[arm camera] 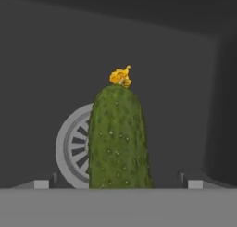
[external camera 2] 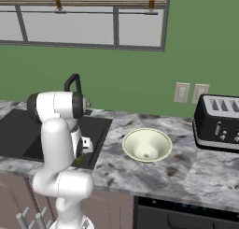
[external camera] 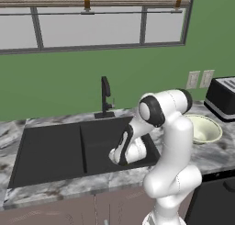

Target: Pick the tangerines from the cabinet and place them in one bowl. Pick the cucumber from the sink and place it in the other bowl.

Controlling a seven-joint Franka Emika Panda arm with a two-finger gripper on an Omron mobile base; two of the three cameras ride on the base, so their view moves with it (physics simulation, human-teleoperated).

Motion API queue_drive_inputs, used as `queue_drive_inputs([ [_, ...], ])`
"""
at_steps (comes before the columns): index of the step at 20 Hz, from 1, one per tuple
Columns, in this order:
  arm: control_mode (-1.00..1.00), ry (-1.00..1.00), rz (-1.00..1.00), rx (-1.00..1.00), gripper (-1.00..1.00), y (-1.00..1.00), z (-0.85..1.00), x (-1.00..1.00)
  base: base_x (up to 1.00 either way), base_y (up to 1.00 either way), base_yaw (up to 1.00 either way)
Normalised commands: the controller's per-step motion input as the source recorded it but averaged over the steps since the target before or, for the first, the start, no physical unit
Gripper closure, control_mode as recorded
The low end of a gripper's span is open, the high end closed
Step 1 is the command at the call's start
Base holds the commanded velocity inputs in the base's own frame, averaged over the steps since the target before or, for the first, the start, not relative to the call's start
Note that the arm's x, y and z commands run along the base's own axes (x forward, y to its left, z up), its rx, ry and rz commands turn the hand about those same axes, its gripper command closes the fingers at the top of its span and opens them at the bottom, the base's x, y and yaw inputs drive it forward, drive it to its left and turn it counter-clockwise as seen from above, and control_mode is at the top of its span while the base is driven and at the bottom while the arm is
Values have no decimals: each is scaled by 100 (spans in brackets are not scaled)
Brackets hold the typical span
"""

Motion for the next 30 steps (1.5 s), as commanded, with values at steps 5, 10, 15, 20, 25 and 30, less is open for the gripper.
queue_drive_inputs([
  [5,-100,0,0,0,-100,1,-26,0,0,0,0],
  [10,-100,0,0,0,-100,0,-27,0,0,0,0],
  [15,-100,0,0,0,-100,0,-1,0,0,0,0],
  [20,-100,0,0,0,-100,0,0,0,0,0,0],
  [25,-100,0,0,0,100,0,0,0,0,0,0],
  [30,-100,0,0,0,100,0,0,0,0,0,0],
])
